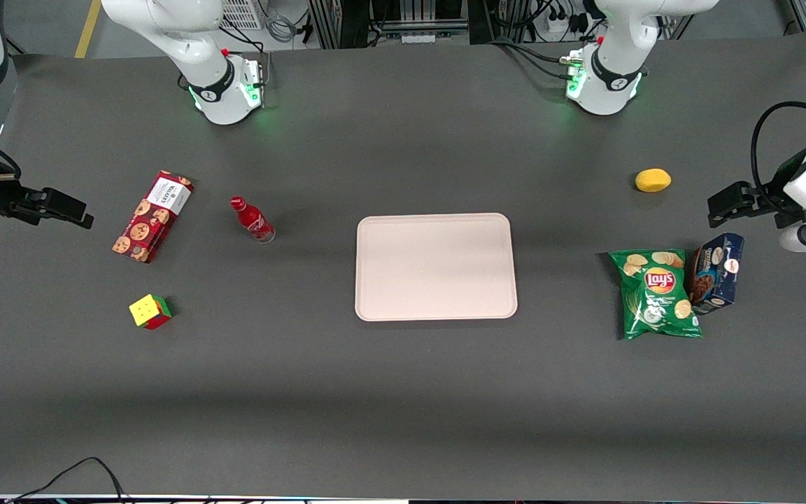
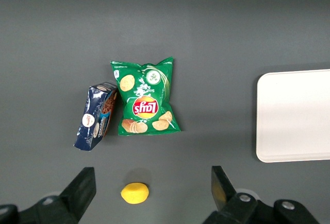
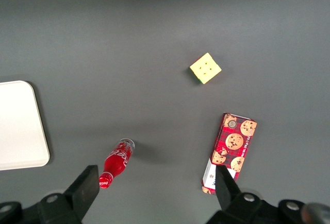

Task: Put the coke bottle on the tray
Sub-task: 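Move the open right gripper down over the red Coca-Cola bottle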

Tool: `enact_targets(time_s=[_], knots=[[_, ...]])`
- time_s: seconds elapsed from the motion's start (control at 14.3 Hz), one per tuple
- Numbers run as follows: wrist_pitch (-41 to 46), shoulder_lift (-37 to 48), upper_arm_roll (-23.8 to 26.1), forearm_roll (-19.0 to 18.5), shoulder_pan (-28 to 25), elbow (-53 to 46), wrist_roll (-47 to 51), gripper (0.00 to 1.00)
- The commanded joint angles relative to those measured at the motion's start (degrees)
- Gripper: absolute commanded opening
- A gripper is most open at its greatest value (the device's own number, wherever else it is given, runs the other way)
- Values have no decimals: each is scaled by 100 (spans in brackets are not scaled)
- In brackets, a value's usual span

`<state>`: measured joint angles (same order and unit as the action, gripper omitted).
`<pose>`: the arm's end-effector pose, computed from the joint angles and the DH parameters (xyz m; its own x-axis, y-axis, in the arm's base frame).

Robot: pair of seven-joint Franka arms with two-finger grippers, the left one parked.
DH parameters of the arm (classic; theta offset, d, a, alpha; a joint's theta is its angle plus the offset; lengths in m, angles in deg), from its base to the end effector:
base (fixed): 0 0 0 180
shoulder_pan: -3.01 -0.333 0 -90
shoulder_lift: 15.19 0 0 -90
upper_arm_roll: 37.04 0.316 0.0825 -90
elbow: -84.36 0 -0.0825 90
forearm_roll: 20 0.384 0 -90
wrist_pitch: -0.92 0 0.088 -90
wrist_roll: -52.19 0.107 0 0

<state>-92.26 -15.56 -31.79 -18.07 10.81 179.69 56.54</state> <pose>0.5576 -0.0215 0.5817 0.9915 -0.1219 -0.0464 -0.1234 -0.9919 -0.0307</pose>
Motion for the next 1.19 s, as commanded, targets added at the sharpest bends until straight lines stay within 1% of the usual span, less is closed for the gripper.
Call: enact_targets(time_s=[0.0,0.07,0.35,0.49,0.56,0.77,0.91,0.98,1.12], knots=[[98,116,37,-52,-295,38,-110,100],[98,125,28,-52,-409,38,-83,100],[265,160,-112,-61,-1217,38,-48,100],[274,187,-401,-61,-1813,38,91,100],[274,213,-507,-61,-2060,56,328,100],[353,187,-465,-52,-2151,134,418,100],[179,230,-316,-52,-2151,589,374,100],[-118,344,-306,-43,-2151,966,365,100],[-1398,905,-210,-52,-2151,2308,339,100]])
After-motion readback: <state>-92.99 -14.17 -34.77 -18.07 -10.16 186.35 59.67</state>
